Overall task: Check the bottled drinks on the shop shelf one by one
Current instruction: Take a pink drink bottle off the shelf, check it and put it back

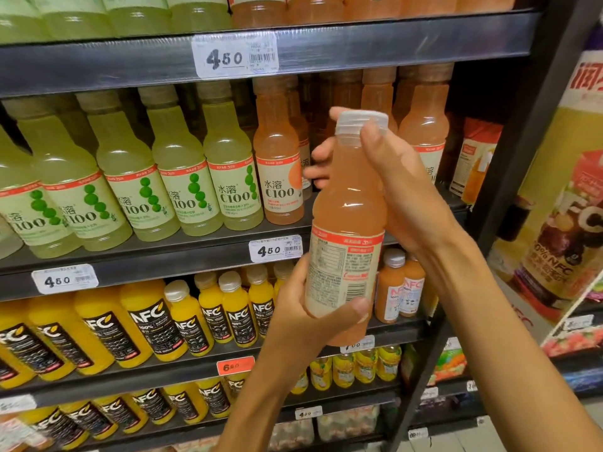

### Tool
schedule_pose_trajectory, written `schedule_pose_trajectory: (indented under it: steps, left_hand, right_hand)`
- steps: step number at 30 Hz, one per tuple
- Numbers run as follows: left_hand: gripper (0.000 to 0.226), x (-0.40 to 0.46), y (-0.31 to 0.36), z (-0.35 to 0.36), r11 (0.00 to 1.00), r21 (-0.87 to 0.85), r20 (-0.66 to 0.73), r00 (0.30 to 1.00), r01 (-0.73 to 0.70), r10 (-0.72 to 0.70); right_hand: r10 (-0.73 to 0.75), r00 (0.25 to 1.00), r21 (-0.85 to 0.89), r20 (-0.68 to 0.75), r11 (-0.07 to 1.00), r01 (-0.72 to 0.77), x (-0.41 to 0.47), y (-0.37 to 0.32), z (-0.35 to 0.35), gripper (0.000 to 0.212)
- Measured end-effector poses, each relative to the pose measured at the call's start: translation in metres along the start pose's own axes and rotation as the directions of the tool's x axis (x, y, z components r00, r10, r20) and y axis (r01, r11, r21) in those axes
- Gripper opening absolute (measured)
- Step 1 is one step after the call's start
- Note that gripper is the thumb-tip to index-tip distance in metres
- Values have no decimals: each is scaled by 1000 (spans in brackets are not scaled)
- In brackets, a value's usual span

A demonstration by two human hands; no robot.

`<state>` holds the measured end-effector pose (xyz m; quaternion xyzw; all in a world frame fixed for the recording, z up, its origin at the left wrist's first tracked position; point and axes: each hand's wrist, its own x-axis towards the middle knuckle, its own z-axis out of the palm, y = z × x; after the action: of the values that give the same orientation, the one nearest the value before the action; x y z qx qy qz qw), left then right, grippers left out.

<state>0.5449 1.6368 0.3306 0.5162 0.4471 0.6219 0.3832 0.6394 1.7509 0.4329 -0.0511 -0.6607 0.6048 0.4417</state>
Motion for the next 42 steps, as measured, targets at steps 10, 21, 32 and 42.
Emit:
schedule_pose_trajectory:
  steps: [10,21,32,42]
  left_hand:
    - [67,19,-5,-6,938,328,-46,990,-113,135]
    - [56,21,-20,2,974,191,-131,980,-124,151]
    - [62,6,-10,3,1000,-26,17,1000,11,-11]
    - [56,3,-2,-1,971,-148,-1,982,189,-191]
  right_hand:
    - [-86,979,-160,184,980,116,-22,1,-3,44]
    - [-115,915,-142,388,973,182,-28,3,-4,48]
    - [41,987,44,154,998,-49,-6,8,1,21]
    - [184,981,161,-54,972,-174,2,15,-5,31]
